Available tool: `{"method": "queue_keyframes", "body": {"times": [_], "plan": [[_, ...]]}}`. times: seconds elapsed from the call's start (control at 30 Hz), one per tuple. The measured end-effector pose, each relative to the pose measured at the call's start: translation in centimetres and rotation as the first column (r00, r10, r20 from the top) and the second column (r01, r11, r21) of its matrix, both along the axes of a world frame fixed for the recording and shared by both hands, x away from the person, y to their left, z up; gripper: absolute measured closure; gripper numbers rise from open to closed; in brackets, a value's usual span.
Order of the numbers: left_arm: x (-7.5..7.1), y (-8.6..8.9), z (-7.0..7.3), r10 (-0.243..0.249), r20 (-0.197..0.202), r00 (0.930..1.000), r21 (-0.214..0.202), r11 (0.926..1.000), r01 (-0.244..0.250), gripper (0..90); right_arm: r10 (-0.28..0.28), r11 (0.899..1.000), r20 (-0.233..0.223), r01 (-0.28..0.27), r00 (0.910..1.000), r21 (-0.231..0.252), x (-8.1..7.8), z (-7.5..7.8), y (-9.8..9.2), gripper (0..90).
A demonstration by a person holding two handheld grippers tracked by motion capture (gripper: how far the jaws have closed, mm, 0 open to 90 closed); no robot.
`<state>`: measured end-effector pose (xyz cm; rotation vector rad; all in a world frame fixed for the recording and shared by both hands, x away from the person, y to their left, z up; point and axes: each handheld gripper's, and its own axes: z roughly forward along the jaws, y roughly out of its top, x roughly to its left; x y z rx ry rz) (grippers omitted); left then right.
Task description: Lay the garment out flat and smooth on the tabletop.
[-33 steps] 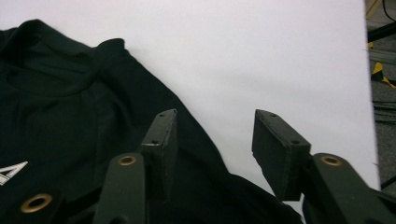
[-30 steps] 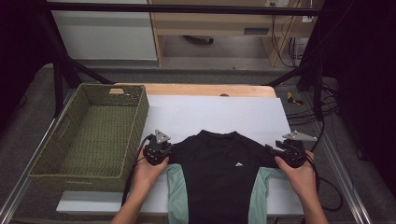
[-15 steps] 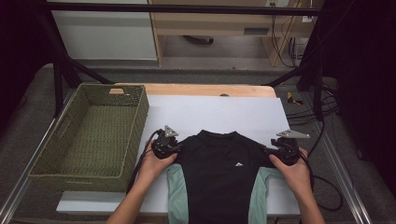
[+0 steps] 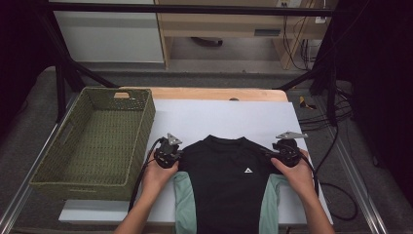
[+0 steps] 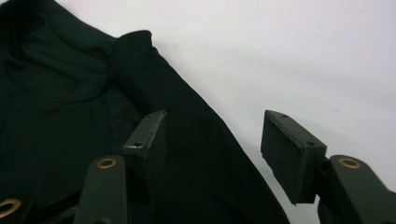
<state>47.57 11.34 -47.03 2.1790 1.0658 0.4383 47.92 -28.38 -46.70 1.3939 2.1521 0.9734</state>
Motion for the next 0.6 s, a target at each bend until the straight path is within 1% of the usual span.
{"method": "queue_keyframes", "body": {"times": [0.03,0.1,0.13,0.2,0.23,0.27,0.3,0.33,0.37,0.4,0.43,0.5,0.53,0.57,0.6], "plan": [[0.0,-0.2,0.0,-0.005,0.020,0.9998,-0.009,0.9999,0.005,82.7,0.000,1.000,-0.009,0.000,1.0000,-0.003,0.2,-0.2,0.1,40.1],[0.2,-0.8,0.0,-0.022,0.037,0.9991,-0.011,0.9997,0.022,67.0,0.003,1.000,-0.021,-0.004,0.9998,-0.014,0.6,-0.5,0.3,40.1],[0.4,-1.1,0.0,-0.020,0.042,0.9989,-0.004,0.9998,0.021,62.8,0.002,1.000,-0.025,-0.002,0.9997,-0.014,0.7,-0.6,0.3,40.1],[0.8,-1.4,-0.1,-0.015,0.061,0.9981,-0.005,0.9999,0.015,54.9,-0.001,1.000,-0.035,0.001,0.9994,-0.012,0.9,-1.0,0.4,40.2],[1.0,-1.5,-0.2,-0.014,0.056,0.9983,-0.012,0.9998,0.015,51.5,0.002,1.000,-0.042,-0.003,0.9991,-0.016,1.0,-1.1,0.4,39.9],[1.2,-1.6,-0.3,-0.019,0.042,0.9989,-0.014,0.9997,0.019,50.2,0.002,1.000,-0.039,-0.003,0.9992,-0.021,1.0,-1.1,0.4,40.9],[1.5,-1.8,-0.5,-0.025,0.028,0.9993,-0.007,0.9996,0.026,50.1,0.002,1.000,-0.040,-0.003,0.9992,-0.025,1.0,-1.1,0.4,42.9],[1.5,-1.8,-0.5,-0.029,0.019,0.9994,-0.001,0.9996,0.029,51.8,0.000,0.999,-0.040,-0.001,0.9992,-0.038,0.9,-1.0,0.4,49.0],[1.5,-1.8,-0.6,-0.031,0.017,0.9994,-0.004,0.9995,0.031,52.5,0.004,0.999,-0.041,-0.005,0.9991,-0.045,0.8,-1.0,0.3,52.6],[1.4,-1.8,-0.5,-0.034,0.011,0.9994,-0.009,0.9994,0.034,54.7,0.010,0.999,-0.043,-0.011,0.9990,-0.041,0.7,-0.9,0.4,57.7],[1.3,-1.9,-0.5,-0.042,0.005,0.9991,-0.012,0.9991,0.042,59.3,0.019,0.999,-0.044,-0.021,0.9989,-0.043,0.5,-0.9,0.4,63.8],[1.2,-2.0,-0.4,-0.062,-0.003,0.9981,-0.012,0.9980,0.062,72.0,0.051,0.997,-0.050,-0.053,0.9974,-0.047,0.3,-0.7,0.7,78.0],[1.1,-2.1,-0.4,-0.069,-0.007,0.9976,-0.010,0.9975,0.069,79.9,0.066,0.996,-0.054,-0.069,0.9964,-0.050,0.2,-0.7,0.8,83.9],[1.1,-2.1,-0.3,-0.073,-0.012,0.9973,-0.010,0.9973,0.073,84.3,0.078,0.996,-0.060,-0.081,0.9951,-0.048,0.2,-0.7,1.0,87.9],[1.1,-2.1,-0.3,-0.075,-0.012,0.9971,-0.008,0.9971,0.075,86.6,0.083,0.994,-0.058,-0.087,0.9949,-0.061,0.2,-0.6,1.1,88.9]]}}
